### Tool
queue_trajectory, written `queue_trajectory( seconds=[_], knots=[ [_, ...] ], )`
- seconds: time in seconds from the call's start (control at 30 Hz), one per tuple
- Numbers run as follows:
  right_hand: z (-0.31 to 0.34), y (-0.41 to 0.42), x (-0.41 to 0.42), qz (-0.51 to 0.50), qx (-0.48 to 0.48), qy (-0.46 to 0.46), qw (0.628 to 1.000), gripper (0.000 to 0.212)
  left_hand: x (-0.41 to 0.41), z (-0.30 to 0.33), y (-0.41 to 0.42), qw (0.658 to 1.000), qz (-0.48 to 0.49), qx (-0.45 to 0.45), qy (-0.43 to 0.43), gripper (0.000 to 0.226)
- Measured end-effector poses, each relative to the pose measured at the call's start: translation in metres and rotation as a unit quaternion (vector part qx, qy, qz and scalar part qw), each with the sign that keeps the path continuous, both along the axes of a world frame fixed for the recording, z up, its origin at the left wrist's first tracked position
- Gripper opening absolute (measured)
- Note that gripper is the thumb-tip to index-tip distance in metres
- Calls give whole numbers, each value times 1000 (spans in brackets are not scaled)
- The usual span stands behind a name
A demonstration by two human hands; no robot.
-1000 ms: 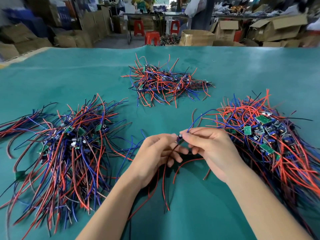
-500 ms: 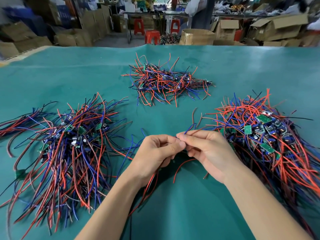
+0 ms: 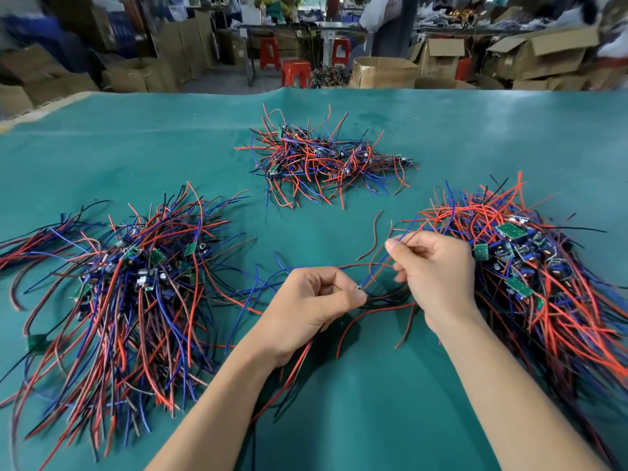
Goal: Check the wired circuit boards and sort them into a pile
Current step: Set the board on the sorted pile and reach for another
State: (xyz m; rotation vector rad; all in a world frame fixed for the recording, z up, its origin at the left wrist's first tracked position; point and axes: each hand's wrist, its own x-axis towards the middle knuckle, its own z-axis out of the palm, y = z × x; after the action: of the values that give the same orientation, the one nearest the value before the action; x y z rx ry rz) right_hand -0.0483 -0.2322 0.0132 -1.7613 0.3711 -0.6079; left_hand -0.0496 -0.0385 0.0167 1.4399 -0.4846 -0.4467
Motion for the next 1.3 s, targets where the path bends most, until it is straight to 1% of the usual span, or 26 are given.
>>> queue_trajectory(
  seconds=[0.17, 0.23, 0.33, 0.4, 0.43, 0.47, 0.5, 0.53, 0.57, 0.6, 0.63, 0.67, 0.73, 0.83, 0.87, 0.93, 1.0, 1.1, 1.2, 1.3],
  knots=[
    [4, -8, 4, -86, -95, -31, 991, 18, 1, 0, 2, 1000, -25, 5, 1, 14],
    [6, -8, 2, -110, -133, -45, 984, 20, 0, 0, 4, 999, -37, 4, 3, 15],
    [11, -8, 1, -158, -95, -75, 980, 11, 1, 1, 5, 999, -36, 0, 26, 17],
    [11, 2, -5, -173, -69, -84, 979, 30, 2, -1, 4, 998, 5, -33, 50, 12],
    [10, 10, -10, -163, -66, -89, 980, 37, 3, -2, 3, 996, 29, -57, 60, 7],
    [8, 19, -15, -142, -74, -86, 983, 36, 3, -2, 1, 993, 47, -78, 70, 3],
    [7, 28, -19, -107, -92, -75, 987, 30, 5, -3, 1, 991, 59, -93, 78, 5],
    [5, 36, -22, -53, -100, -48, 992, 25, 5, -3, 1, 989, 62, -103, 87, 9],
    [6, 43, -24, 14, -91, -15, 996, 30, 6, -4, 1, 988, 61, -106, 91, 12],
    [5, 49, -26, 87, -59, 11, 994, 35, 7, -5, 2, 990, 55, -100, 88, 15],
    [5, 53, -27, 142, -37, 26, 989, 36, 6, -5, 2, 992, 48, -88, 78, 17],
    [4, 54, -26, 168, -33, 28, 985, 33, 6, -5, 2, 994, 43, -75, 68, 18],
    [3, 50, -26, 171, -37, 22, 984, 29, 4, -6, -1, 996, 43, -59, 55, 17],
    [3, 41, -25, 174, 2, 36, 984, 33, 3, -5, -1, 996, 32, -48, 75, 18],
    [4, 40, -25, 183, 10, 31, 983, 31, 3, -3, 0, 995, 23, -46, 83, 19],
    [8, 39, -26, 193, 14, 2, 981, 22, 1, 0, 1, 995, 1, -37, 87, 23],
    [10, 38, -26, 184, 21, -24, 982, 14, -1, 3, 2, 996, -18, -21, 80, 25],
    [12, 34, -20, 131, 58, -55, 988, 1, -2, 7, 3, 997, -41, -2, 72, 26],
    [18, 25, -11, 67, 77, -75, 992, 15, -4, 9, 3, 995, -65, 17, 69, 26],
    [29, 15, -2, 19, 38, -83, 996, 9, -5, 11, 3, 996, -72, 27, 55, 28]
  ],
)
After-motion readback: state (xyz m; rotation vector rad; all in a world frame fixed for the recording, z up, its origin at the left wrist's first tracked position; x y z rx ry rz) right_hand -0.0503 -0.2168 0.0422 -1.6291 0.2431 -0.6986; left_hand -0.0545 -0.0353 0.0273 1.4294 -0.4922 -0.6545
